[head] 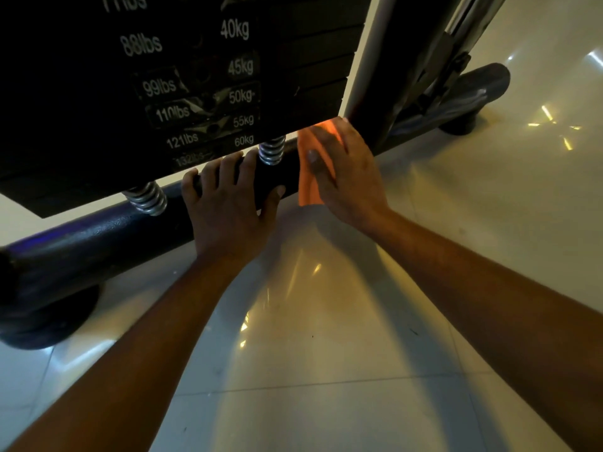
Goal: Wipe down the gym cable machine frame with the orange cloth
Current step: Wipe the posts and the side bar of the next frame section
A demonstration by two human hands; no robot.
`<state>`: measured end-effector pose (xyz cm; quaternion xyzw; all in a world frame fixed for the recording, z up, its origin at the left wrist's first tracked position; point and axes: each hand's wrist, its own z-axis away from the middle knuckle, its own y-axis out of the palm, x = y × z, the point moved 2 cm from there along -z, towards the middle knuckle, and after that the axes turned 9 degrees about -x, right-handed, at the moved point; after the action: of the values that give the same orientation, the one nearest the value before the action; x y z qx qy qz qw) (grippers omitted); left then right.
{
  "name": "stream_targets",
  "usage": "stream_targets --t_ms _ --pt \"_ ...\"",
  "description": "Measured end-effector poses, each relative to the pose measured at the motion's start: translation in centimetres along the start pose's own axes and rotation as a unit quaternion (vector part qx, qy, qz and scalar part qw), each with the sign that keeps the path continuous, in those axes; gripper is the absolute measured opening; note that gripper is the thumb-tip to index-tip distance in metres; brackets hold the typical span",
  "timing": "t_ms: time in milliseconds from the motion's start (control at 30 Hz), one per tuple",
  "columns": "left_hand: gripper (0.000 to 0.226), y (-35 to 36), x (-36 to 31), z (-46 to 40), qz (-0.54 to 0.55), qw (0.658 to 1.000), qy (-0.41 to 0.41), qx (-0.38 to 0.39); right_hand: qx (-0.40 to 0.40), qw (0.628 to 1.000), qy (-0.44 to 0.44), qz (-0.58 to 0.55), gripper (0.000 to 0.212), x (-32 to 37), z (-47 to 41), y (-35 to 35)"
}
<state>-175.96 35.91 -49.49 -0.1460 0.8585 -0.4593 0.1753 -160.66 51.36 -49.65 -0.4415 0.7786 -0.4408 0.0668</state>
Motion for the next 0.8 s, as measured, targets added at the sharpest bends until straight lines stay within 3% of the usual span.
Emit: stream_targets --t_ms 133,267,333,433,533,633,800 --pt "0.071 -0.1 0.1 -0.1 -0.002 1.0 0.001 0.002 0.065 0.99 -0.122 0.007 0.062 0.7 1.6 1.0" --pt "0.069 -0.1 -0.1 -0.2 0.0 1.0 0.006 0.012 0.004 1.0 0.016 0.006 0.056 -0.4 0.3 0.5" --pt "0.069 -0.2 -0.1 -0.2 -0.002 1.0 0.006 0.013 0.005 1.0 -0.022 -0.011 0.055 1.5 1.5 1.0" --pt "0.068 -0.4 -0.2 -0.2 -0.001 1.0 0.008 0.018 0.075 0.992 -0.1 0.001 0.06 0.0 1.5 0.1" --pt "0.069 -0.7 -0.1 -0.2 0.001 0.999 0.017 0.031 0.067 0.997 -0.025 0.028 0.061 -2.1 0.1 -1.1" --pt "0.071 -1.4 0.2 -0.1 0.001 0.999 0.037 0.033 0.049 0.998 0.024 0.027 0.062 0.2 1.3 -1.6" --pt "0.085 -3.0 -0.8 1.2 -0.019 0.996 0.035 0.079 0.143 0.988 0.05 0.038 0.061 -1.1 1.6 -4.8"
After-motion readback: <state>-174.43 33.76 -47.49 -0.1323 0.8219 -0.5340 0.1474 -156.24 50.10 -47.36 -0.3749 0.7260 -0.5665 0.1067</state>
